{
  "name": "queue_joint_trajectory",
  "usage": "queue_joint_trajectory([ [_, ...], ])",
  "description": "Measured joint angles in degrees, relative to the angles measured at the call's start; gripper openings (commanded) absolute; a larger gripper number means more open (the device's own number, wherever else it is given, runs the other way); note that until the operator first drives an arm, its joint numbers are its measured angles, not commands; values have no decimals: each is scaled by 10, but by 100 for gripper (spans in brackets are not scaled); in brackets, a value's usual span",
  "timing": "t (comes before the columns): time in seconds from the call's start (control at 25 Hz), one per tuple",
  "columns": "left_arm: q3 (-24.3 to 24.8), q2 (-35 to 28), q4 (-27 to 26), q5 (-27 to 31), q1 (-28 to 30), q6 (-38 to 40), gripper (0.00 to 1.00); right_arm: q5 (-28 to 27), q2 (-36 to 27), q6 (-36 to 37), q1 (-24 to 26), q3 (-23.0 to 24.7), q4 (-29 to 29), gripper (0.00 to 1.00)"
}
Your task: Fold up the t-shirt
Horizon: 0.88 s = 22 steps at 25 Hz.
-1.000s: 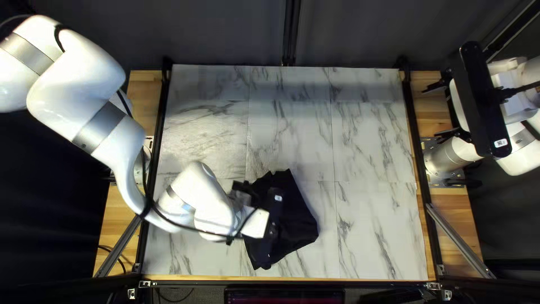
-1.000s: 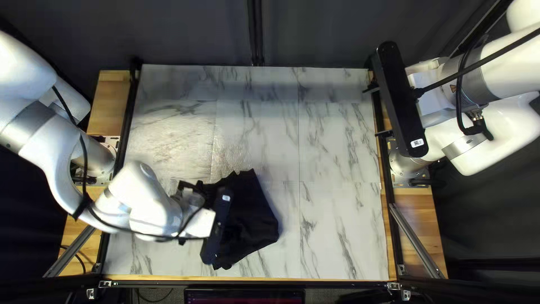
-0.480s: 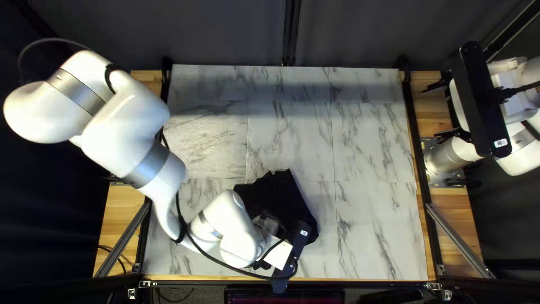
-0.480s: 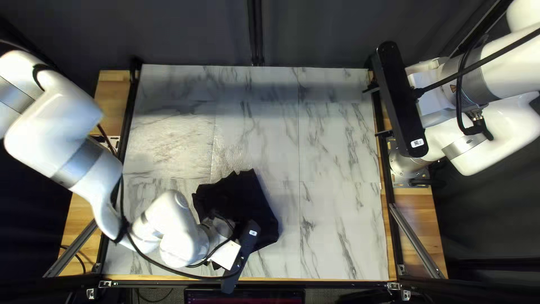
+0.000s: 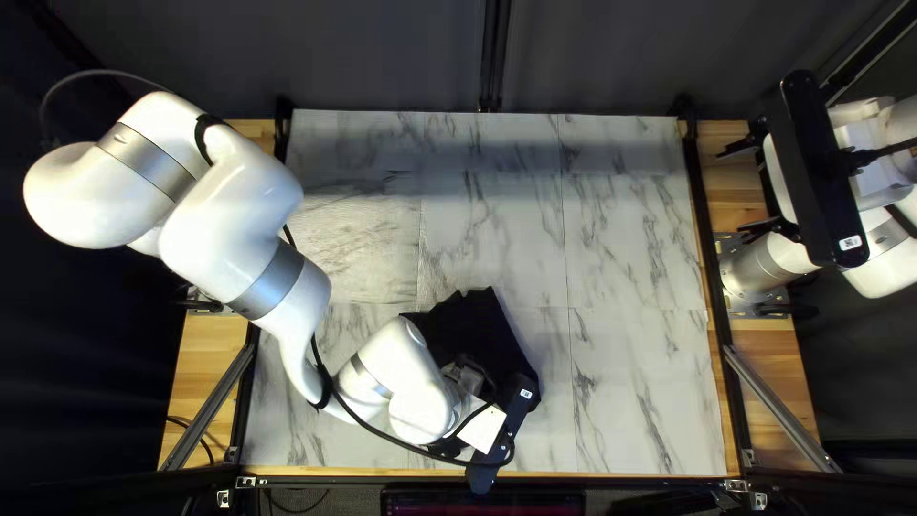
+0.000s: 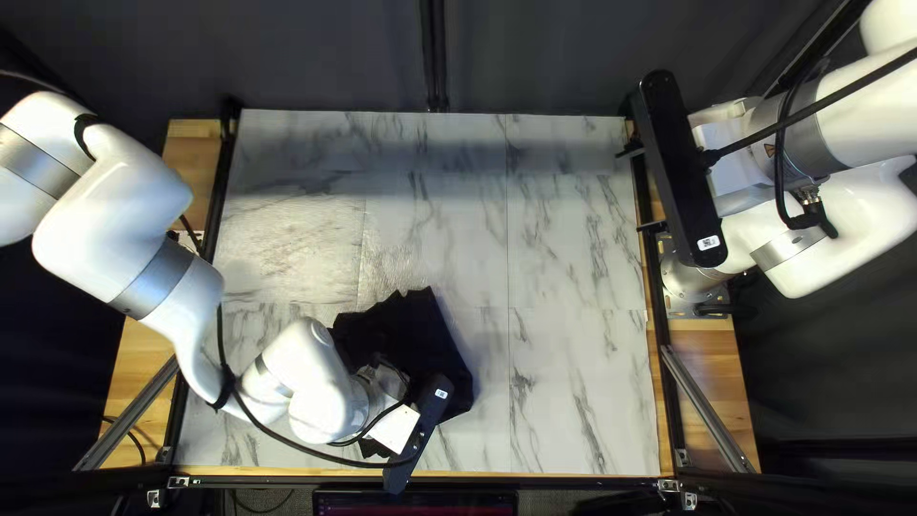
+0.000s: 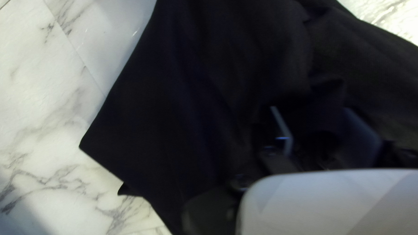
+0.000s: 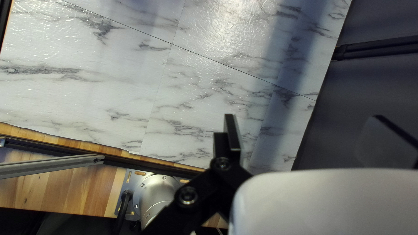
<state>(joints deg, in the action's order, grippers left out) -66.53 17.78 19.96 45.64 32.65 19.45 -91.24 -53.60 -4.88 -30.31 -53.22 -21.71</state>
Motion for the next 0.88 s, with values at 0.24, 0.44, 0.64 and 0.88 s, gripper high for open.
queue_joint_trajectory([
  [0.24, -33, -18, 6, 66, 17, 6, 0, 0, 0, 0, 0, 0, 0, 100],
  [0.44, -67, -30, 15, 129, 31, 11, 0, 0, 0, 0, 0, 0, 0, 100],
  [0.64, -104, -22, 24, 181, 54, 28, 0, 0, 0, 0, 0, 0, 0, 100],
  [0.88, -159, 20, 25, 220, 92, 62, 0, 0, 0, 0, 0, 0, 0, 100],
])
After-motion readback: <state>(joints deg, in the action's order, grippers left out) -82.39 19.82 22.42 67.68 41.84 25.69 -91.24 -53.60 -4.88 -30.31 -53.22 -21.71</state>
